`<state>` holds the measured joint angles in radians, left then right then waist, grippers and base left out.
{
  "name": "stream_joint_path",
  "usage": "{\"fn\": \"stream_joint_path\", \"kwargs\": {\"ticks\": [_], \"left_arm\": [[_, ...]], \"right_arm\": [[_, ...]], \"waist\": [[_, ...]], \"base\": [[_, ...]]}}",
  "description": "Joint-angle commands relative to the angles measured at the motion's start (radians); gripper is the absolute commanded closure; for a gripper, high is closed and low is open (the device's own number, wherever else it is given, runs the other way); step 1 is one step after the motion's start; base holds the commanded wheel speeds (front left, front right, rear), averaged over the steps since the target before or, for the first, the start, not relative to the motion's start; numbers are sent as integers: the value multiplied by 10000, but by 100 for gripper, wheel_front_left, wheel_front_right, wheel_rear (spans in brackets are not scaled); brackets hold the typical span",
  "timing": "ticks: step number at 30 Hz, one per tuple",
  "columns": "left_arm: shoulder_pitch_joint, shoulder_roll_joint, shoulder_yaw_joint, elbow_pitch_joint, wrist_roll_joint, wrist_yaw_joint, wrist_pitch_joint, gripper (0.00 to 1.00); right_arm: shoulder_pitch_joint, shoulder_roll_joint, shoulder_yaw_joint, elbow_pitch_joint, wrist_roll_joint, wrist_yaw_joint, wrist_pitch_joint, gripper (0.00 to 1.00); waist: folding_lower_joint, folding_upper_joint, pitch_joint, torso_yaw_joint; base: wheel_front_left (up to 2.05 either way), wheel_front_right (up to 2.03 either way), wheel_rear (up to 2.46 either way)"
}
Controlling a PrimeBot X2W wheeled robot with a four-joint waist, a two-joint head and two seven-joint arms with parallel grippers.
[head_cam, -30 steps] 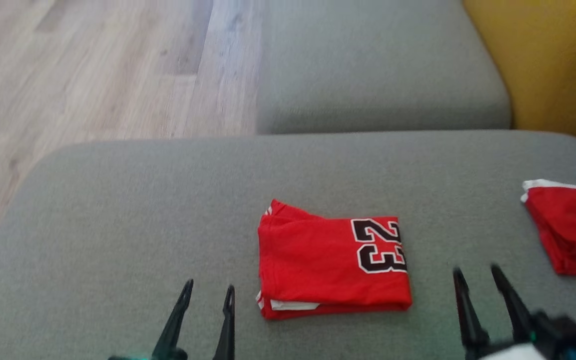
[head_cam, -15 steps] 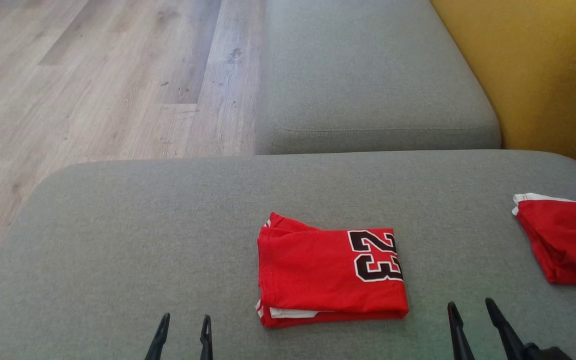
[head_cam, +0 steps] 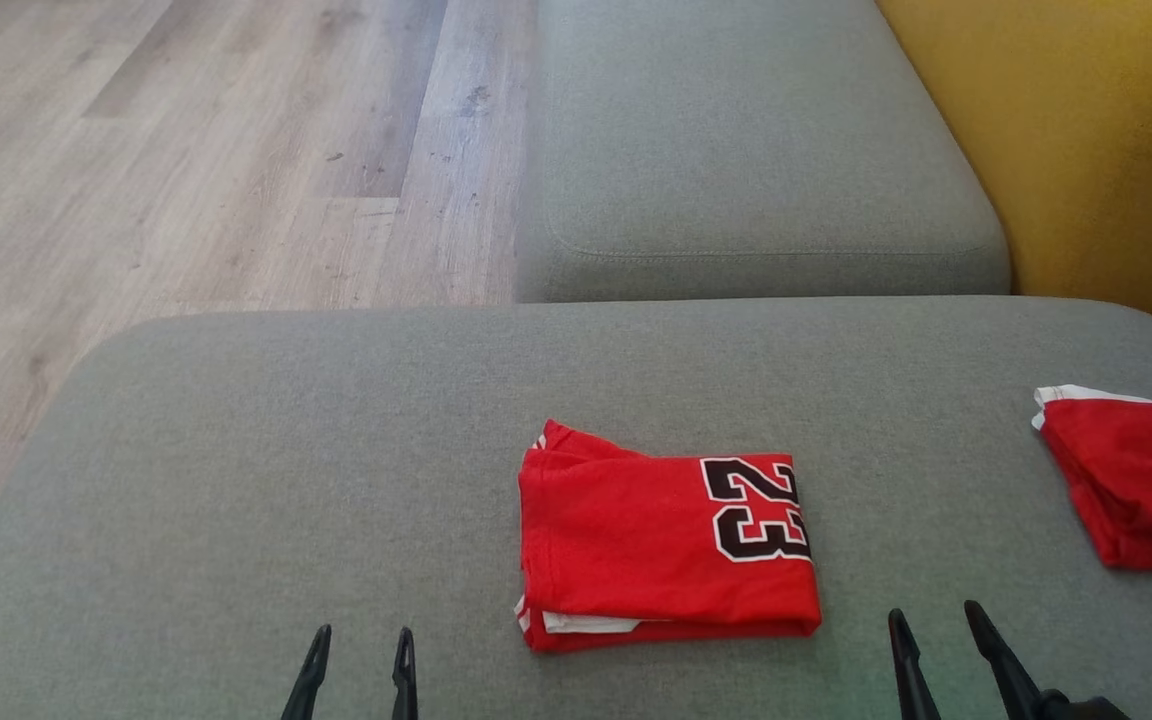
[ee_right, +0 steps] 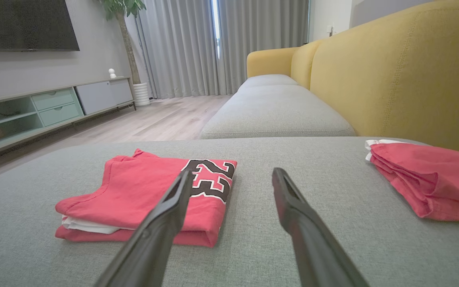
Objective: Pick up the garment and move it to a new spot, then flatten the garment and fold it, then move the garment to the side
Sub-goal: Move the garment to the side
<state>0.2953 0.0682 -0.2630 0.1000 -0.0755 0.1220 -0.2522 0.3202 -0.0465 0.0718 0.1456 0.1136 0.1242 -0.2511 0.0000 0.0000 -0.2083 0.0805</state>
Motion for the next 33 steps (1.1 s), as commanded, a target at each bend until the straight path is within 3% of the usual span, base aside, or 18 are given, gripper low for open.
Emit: {"fn": "stream_joint_path", "kwargs": {"ticks": [1, 15, 24, 33], "left_arm": [[-479, -147, 301, -323, 127, -32, -95, 0], [-692, -168, 180, -414, 215, -12, -95, 0], [-915, -174, -20, -379, 206, -82, -95, 0], [-1278, -177, -74, -626, 200, -63, -95, 0]], "right_arm": [[-434, -90, 180, -336, -121, 65, -106, 0], [-692, -82, 301, -215, -176, 65, -106, 0], [-2321, -162, 714, 1846, 1137, 65, -59, 0], [-4513, -650, 1268, 3458, 3499, 65, 2423, 0]], "waist": [[0, 0, 10, 13], [0, 0, 670, 255], [0, 0, 1406, 418], [0, 0, 1898, 520]], "base": [[0, 0, 0], [0, 0, 0], [0, 0, 0], [0, 0, 0]]}}
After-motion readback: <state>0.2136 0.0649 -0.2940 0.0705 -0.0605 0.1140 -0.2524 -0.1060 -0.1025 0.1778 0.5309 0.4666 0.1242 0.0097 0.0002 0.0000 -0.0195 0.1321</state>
